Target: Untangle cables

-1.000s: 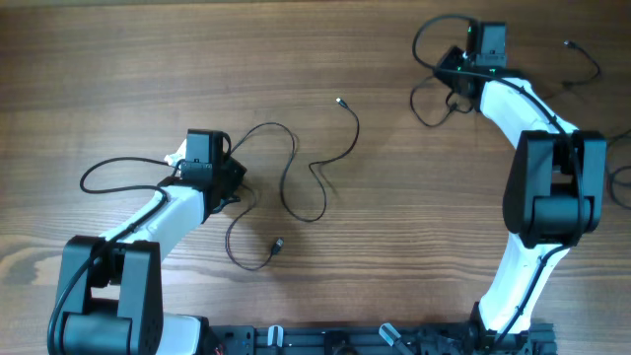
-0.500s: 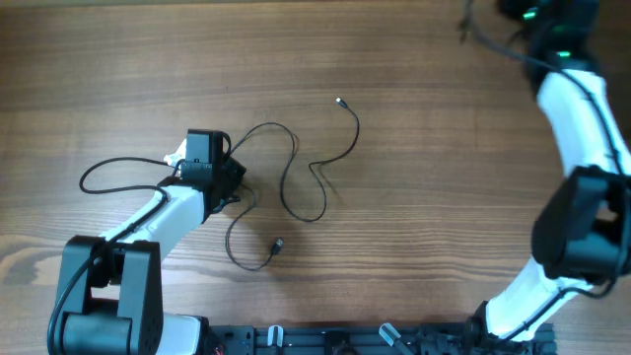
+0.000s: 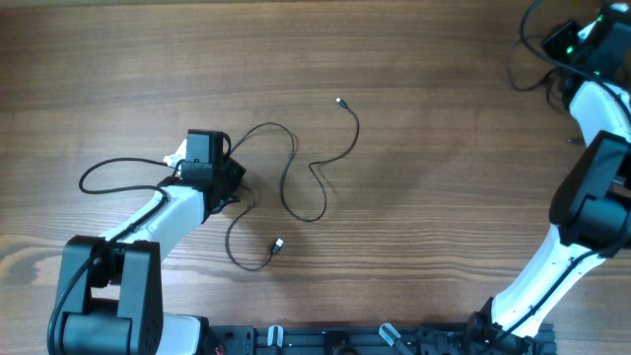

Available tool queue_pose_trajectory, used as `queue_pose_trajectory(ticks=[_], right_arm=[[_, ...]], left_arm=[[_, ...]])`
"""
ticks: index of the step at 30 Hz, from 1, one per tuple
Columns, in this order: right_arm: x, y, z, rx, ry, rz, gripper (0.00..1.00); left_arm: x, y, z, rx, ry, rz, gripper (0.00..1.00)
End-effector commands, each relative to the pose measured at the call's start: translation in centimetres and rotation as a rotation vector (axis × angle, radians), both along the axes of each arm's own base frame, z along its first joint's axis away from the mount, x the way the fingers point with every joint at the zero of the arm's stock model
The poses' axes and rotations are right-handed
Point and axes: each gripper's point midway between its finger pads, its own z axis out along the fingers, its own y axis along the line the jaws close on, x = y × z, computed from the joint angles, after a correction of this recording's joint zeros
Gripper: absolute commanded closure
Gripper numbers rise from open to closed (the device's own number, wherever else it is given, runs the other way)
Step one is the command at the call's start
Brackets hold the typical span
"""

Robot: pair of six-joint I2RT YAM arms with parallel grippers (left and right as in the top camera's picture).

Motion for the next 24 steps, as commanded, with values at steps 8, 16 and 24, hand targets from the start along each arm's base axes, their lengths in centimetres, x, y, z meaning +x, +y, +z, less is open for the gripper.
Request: queue_pose_trajectory(ticks=[8, 16, 24], right_arm=[[0.2, 3.6, 8.5, 0.023, -0.156, 0.141, 0.0], [-3.8, 5.2, 6.3, 0.098, 0.065, 0.131, 0.0], [-7.7, 14.6, 2.0, 0.246, 0.3, 0.425, 0.04]], left_arm=[[-0.1, -0.2, -0.3, -0.006, 0.008, -0.001, 0.96], [-0.1, -0.5, -0.3, -0.021, 0.009, -0.009, 0.96], [4.6, -7.9, 4.8, -0.261, -0.282, -0.259, 0.96]])
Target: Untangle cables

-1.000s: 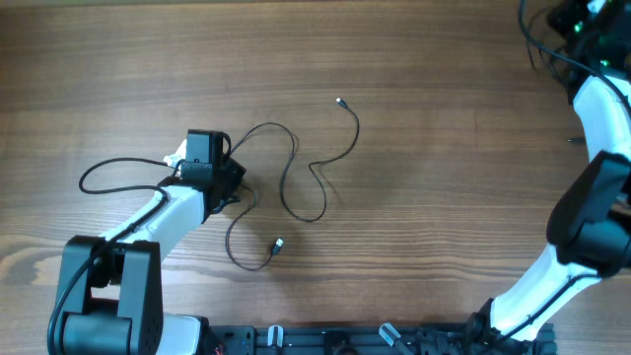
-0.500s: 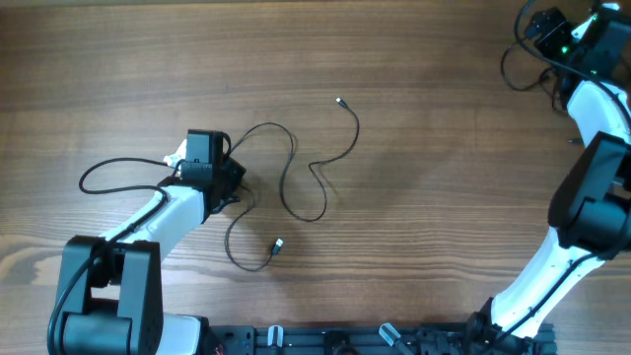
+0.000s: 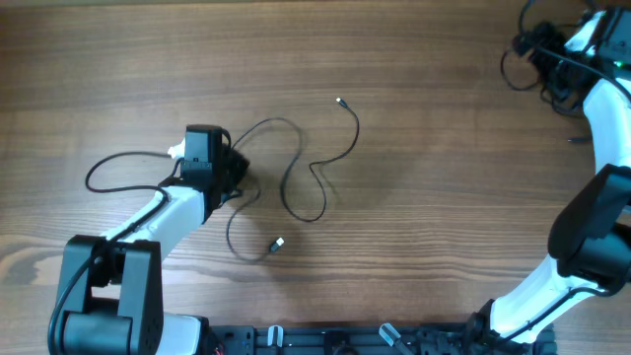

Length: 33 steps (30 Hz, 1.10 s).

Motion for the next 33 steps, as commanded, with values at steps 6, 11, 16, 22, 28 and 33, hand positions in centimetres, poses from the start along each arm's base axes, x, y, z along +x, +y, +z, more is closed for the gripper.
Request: queue_pose_trajectory(ticks=[6, 11, 16, 22, 28, 33], right_arm=[[-2.2, 16.2, -1.3, 0.033, 0.075, 0.461, 0.09], [-4.5, 23.3, -1.8, 0.042, 0.126, 0.603, 0.04], [-7.0, 28.3, -3.3, 0.014, 0.197, 0.66, 0.0], [-10.3, 30.4, -5.5, -0.081, 0.391, 0.407, 0.0], [-13.9, 34.2, -7.0, -0.05, 0.486, 0.254, 0.0], [-17.7, 35.7, -9.6, -0.014, 0.588, 0.14, 0.0]], left_arm=[[3.5, -10.5, 7.3, -0.114, -0.386, -0.273, 0.82], [3.5, -6.3, 5.0, 0.066, -0.308, -0.103, 0.0], [3.3, -0.7, 4.9, 0.098, -0.24, 0.02, 0.0], [2.3, 6.3, 5.4, 0.125, -0.18, 0.189, 0.0], [0.1, 10.6, 3.5, 0.143, -0.063, 0.296, 0.0], [-0.4, 11.6, 3.2, 0.145, -0.041, 0.322, 0.0]])
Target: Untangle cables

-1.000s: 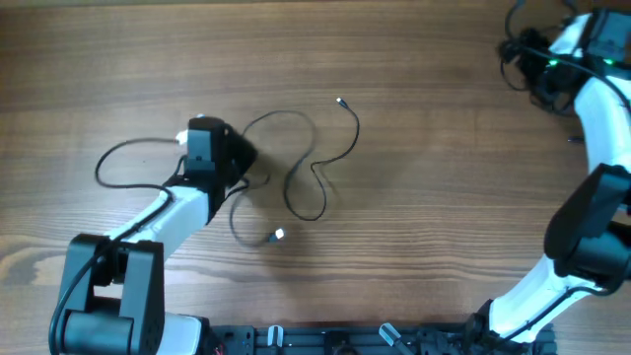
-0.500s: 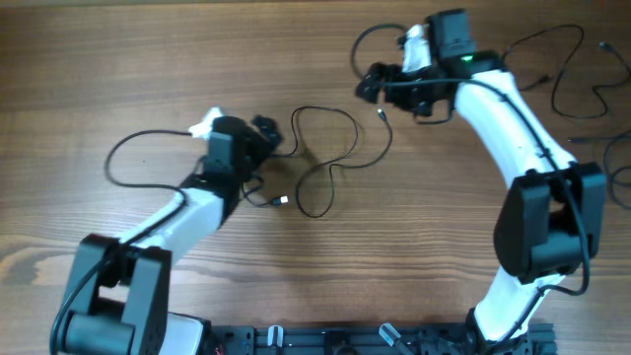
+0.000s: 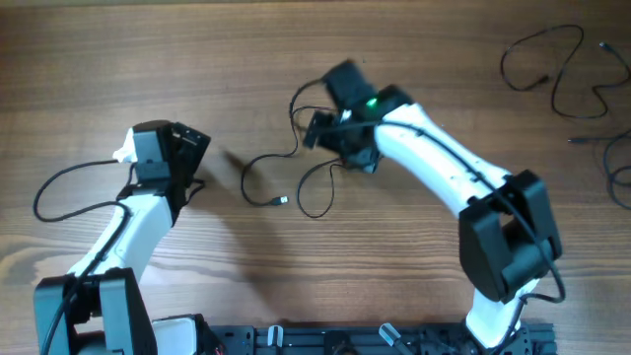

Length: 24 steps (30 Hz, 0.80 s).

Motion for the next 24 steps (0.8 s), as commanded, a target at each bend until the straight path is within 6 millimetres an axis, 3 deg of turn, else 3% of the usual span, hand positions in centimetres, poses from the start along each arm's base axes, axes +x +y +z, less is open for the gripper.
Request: queue_pose_trajectory(ticks=[1, 7, 18, 24], right_arm=[[-1.7, 0.4, -2.4, -0.022, 0.055, -0.194, 0.01], [1.0, 4.0, -1.7, 0.048, -0.156, -0.167, 0.0], [2.2, 3.5, -4.1, -0.009, -0.186, -0.227, 0.0], [4.3, 4.5, -5.7, -0.029, -0.297, -0.085, 0.0]], left_arm=[[-0.1, 0.6, 0.3, 0.015, -0.006, 0.015, 0.0], [-0.1, 0.6, 0.3, 0.015, -0.006, 0.015, 0.0], [-0.1, 0.6, 0.3, 0.015, -0.006, 0.015, 0.0], [-0.1, 0.6, 0.3, 0.015, -0.006, 0.015, 0.0]])
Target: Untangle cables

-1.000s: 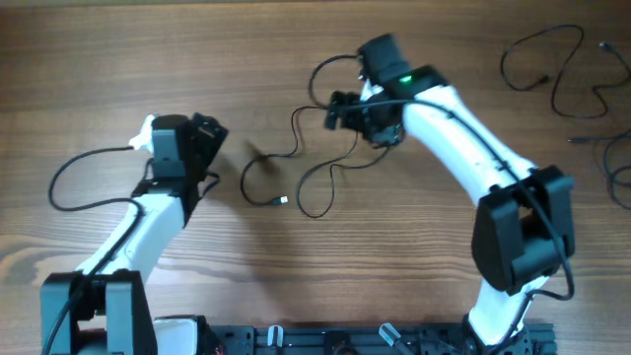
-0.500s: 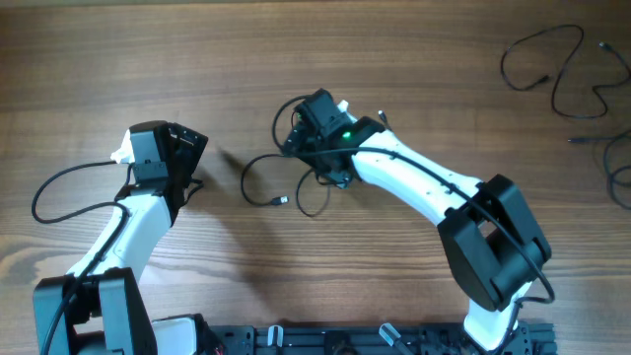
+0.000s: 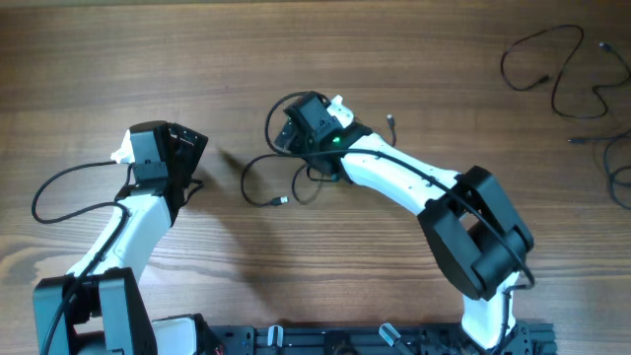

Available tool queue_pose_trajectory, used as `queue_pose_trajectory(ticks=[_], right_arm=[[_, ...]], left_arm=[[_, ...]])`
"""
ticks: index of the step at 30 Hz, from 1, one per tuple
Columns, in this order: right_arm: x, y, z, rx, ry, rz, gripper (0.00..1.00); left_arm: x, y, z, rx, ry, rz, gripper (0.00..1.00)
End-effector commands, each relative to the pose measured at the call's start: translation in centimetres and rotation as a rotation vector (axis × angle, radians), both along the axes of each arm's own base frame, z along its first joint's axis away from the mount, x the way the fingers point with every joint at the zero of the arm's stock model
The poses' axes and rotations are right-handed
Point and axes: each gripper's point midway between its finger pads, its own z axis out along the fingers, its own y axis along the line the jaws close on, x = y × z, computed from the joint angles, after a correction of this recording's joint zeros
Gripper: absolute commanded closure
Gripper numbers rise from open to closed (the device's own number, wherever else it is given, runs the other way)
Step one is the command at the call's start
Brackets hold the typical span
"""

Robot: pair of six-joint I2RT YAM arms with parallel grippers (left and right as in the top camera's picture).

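Mid-table lies a thin black cable (image 3: 245,177), tangled in loops. One small plug (image 3: 283,200) points right and another end (image 3: 391,120) lies past my right arm. My right gripper (image 3: 284,133) sits on the upper loop and looks shut on it, though its fingers are partly hidden. Further left, my left gripper (image 3: 187,146) appears shut on the cable. A long black loop (image 3: 57,178) trails from it toward the left edge.
Several separate black cables (image 3: 552,69) lie in loose loops at the far right corner, with more cable (image 3: 616,168) by the right edge. My right arm's links stretch from the bottom right across to the middle.
My right gripper has shifted left, and the cable's upper loop has moved left with it. A cable end now shows to the right of that arm. The left arm has barely moved.
At first my left gripper held the cable left of centre while the right arm was at the far right corner with other cables. Those cables were later left there. The right gripper was then at the central tangle, and the left gripper further left with its loop.
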Motion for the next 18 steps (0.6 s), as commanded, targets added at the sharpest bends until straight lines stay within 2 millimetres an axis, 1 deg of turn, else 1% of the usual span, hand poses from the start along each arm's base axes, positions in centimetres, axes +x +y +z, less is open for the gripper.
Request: queue_pose_trajectory(ticks=[1, 4, 7, 9, 12, 15, 18], right_arm=[[0.4, -1.1, -3.7, -0.112, -0.004, 0.037, 0.0], [0.5, -1.8, -5.1, -0.16, -0.003, 0.031, 0.0], [0.8, -2.6, -5.6, -0.234, -0.037, 0.041, 0.0], [1.3, -3.0, -5.6, -0.301, -0.081, 0.082, 0.0], [2.0, -3.5, -5.6, -0.426, -0.152, 0.201, 0.0], [2.4, -2.5, -6.1, -0.486, -0.205, 0.355, 0.0], [2.3, -1.1, -6.7, -0.486, -0.235, 0.44, 0.0]], left_arm=[[0.0, 0.4, 0.3, 0.015, -0.007, 0.008, 0.0], [0.0, 0.4, 0.3, 0.015, -0.007, 0.008, 0.0], [0.0, 0.4, 0.3, 0.015, -0.007, 0.008, 0.0], [0.0, 0.4, 0.3, 0.015, -0.007, 0.008, 0.0], [0.0, 0.4, 0.3, 0.015, -0.007, 0.008, 0.0], [0.0, 0.4, 0.3, 0.015, -0.007, 0.008, 0.0], [0.0, 0.4, 0.3, 0.015, -0.007, 0.008, 0.0]])
